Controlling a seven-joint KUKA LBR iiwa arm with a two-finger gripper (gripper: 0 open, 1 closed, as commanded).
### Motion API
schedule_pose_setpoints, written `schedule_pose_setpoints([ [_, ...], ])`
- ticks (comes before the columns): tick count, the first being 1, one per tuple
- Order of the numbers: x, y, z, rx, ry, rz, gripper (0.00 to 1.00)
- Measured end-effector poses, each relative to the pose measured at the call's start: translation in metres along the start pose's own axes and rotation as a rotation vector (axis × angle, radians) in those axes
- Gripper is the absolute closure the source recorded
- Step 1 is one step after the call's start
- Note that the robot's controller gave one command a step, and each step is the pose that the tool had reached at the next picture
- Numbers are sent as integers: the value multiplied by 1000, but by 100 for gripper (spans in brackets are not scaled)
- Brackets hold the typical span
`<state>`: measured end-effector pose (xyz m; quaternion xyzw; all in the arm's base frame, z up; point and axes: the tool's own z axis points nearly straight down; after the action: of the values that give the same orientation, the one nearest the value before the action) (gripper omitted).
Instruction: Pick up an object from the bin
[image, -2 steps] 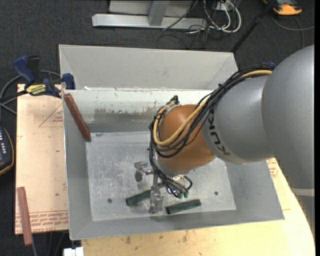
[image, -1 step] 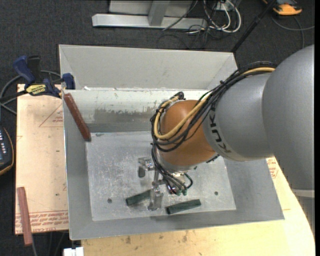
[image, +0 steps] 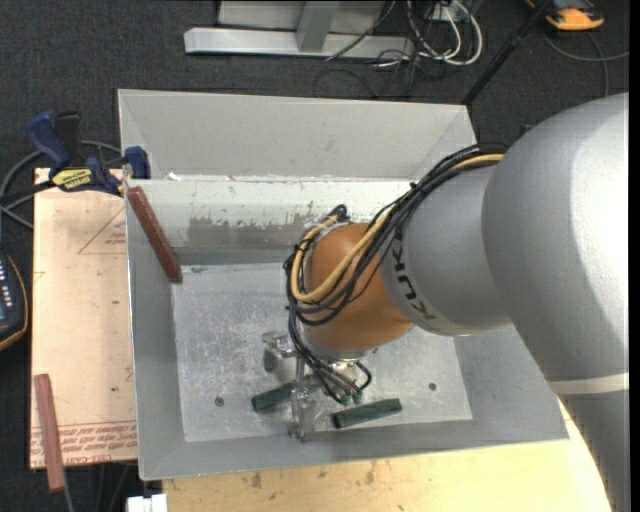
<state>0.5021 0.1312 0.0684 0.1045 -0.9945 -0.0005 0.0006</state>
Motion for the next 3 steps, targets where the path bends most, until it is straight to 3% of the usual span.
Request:
schedule_pose_setpoints([
  [1,-1,0,0,0,-2,3,0],
  [2,-1,0,-1,0,-3,2,100],
  [3,-2,1,-46,0,-7,4,100],
])
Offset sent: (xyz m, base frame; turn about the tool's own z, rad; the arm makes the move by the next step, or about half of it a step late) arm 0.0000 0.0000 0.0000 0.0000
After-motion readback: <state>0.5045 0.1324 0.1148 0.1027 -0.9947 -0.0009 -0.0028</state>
